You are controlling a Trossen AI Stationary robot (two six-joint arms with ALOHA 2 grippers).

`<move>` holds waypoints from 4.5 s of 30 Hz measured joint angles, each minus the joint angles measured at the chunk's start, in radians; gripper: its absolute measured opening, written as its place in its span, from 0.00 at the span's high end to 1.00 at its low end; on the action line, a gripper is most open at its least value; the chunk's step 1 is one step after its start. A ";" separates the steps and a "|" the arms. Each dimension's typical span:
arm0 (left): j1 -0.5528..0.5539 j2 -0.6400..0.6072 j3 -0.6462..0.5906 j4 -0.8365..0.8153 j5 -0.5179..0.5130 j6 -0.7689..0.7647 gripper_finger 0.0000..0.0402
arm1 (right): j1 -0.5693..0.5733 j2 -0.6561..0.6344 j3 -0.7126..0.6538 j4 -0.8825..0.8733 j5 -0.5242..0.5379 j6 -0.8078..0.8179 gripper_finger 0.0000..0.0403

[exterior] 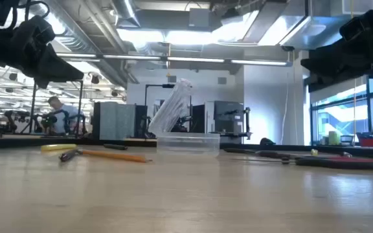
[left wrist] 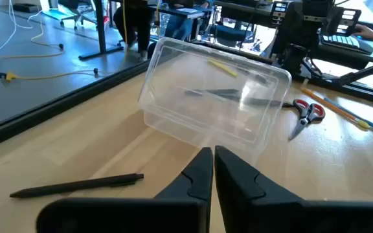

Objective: Pick & place school supplies into a supply box

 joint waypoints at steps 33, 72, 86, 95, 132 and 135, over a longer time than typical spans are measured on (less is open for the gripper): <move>0.000 0.000 0.000 0.000 0.000 0.000 0.98 | 0.000 0.000 0.000 0.000 0.000 0.000 0.46; 0.000 0.000 0.000 0.000 0.000 0.000 0.97 | 0.000 0.000 0.000 0.000 0.000 0.000 0.46; 0.000 0.000 0.000 0.000 0.000 0.000 0.97 | 0.000 0.000 0.000 0.000 0.000 0.000 0.46; 0.000 0.000 0.000 0.000 0.000 0.000 0.98 | 0.000 0.000 0.000 0.000 0.000 0.000 0.46; 0.000 0.000 0.000 0.000 0.000 0.000 0.98 | 0.000 0.000 0.000 0.000 0.000 0.005 0.46; 0.000 0.000 0.000 0.000 0.000 0.000 0.98 | 0.000 0.000 0.000 0.000 0.000 0.027 0.46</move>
